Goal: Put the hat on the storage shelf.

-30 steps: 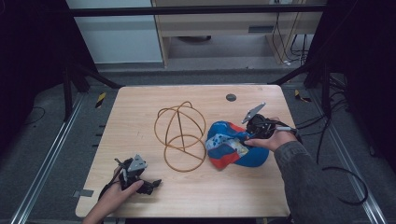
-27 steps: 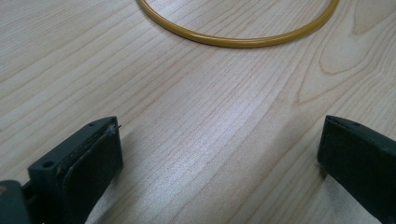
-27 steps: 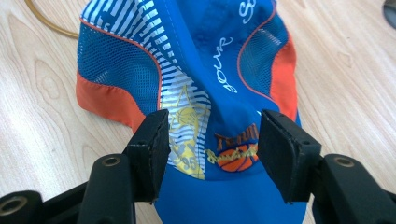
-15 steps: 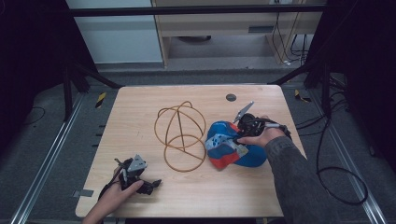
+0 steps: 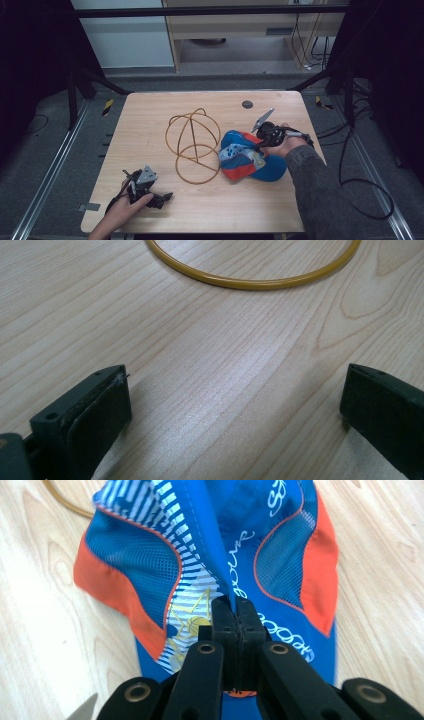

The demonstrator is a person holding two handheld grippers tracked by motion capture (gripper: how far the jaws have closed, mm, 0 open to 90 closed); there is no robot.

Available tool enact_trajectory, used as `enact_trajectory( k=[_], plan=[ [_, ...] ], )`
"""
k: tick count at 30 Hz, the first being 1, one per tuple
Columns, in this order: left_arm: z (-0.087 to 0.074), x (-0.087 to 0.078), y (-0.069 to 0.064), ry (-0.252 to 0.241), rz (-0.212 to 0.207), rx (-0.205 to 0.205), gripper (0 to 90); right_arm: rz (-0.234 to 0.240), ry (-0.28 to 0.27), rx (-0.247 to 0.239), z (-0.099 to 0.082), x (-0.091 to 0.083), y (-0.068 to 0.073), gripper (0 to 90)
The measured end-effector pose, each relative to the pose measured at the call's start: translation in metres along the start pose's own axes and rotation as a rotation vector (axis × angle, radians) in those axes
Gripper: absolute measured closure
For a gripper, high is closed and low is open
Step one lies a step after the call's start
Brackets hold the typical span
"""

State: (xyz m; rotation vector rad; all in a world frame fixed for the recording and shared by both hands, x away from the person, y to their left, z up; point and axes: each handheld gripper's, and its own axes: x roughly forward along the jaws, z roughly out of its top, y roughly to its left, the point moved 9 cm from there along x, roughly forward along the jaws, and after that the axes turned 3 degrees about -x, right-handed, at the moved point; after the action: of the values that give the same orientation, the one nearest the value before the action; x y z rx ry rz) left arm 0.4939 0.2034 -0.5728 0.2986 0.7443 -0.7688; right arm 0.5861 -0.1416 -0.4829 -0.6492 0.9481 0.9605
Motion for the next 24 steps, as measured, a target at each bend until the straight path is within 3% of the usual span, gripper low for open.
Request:
enact_trajectory(
  k=[3,11,24],
  plan=[
    [0.0,0.0,0.0,0.0,0.0,0.0,0.0,-0.01,-0.009,-0.008,0.001,-0.012,0.0,90.0],
    [0.0,0.0,0.0,-0.002,0.0,-0.002,0.0,-0.054,-0.098,-0.04,0.019,-0.058,0.004,90.0],
    [0.0,0.0,0.0,0.004,0.0,-0.001,0.0,-0.14,-0.169,-0.076,0.045,-0.126,0.001,90.0]
  ],
)
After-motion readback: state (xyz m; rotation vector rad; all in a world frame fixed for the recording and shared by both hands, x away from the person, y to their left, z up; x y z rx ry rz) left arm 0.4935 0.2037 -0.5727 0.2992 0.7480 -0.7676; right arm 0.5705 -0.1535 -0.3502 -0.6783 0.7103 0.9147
